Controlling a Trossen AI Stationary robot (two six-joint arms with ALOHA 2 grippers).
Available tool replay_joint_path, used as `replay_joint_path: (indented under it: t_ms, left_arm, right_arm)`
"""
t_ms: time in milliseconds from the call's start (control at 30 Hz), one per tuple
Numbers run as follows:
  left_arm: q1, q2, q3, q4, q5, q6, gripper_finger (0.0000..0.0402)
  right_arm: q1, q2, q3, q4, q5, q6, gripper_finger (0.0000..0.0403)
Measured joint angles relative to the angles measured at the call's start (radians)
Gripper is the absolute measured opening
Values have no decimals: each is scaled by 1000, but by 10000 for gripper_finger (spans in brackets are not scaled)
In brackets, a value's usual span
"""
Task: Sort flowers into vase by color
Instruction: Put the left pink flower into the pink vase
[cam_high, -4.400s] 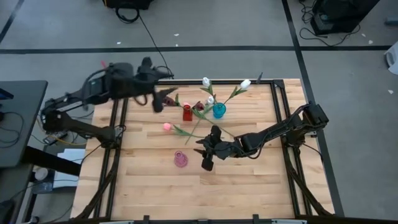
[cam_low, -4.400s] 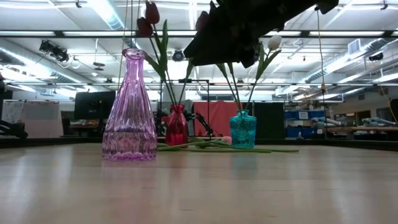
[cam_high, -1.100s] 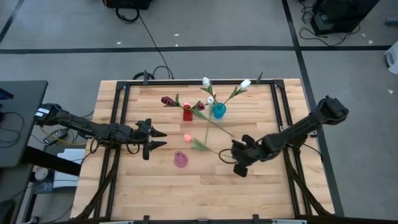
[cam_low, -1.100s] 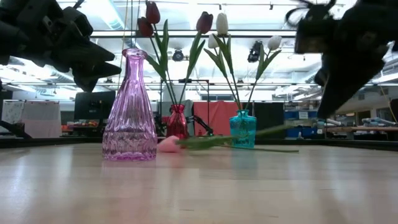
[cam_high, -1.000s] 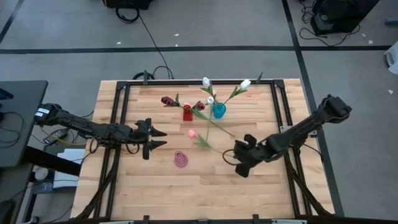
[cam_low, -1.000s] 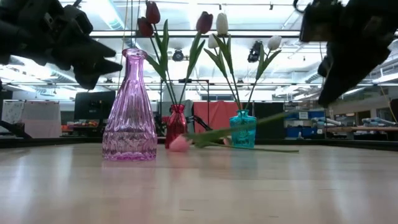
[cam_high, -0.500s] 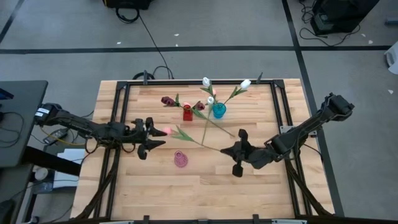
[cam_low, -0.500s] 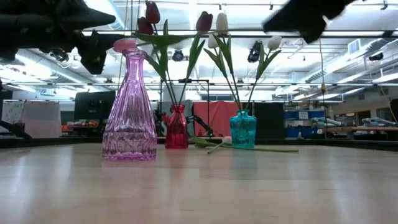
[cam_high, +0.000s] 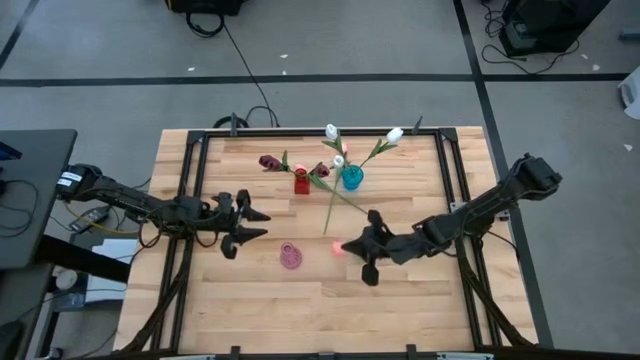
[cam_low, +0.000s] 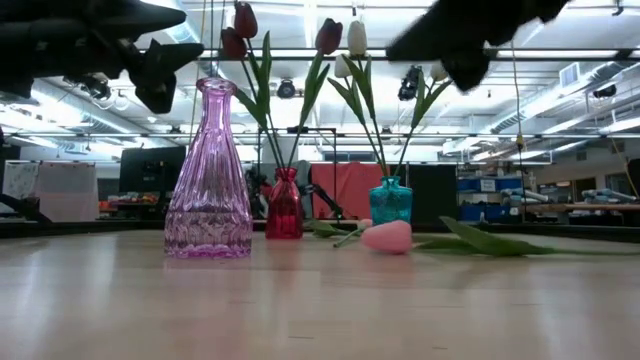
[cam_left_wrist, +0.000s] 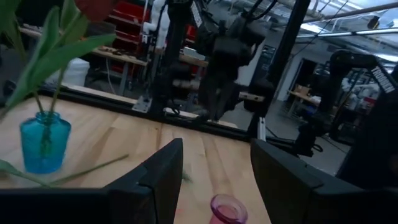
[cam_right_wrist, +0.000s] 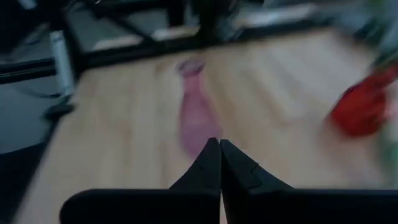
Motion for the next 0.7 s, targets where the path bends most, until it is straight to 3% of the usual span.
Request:
replay_joint_path:
  t_ms: [100,200,567,700]
  left_arm:
    - [0,0,0,-7,26,-7,193]
    - [0,0,0,-9,28,-14,193]
    - [0,1,0,-23,29,-41,193]
    - [0,1,0,-29,22,-32,193]
  right_arm:
    - [-23,54,0,-62,-139,58,28]
    - [-29,111,0,-163,-208,78,54]
    - [-25,135,1,-555,-322,230,135]
    - [-24,146,0,-664,-322,248,145]
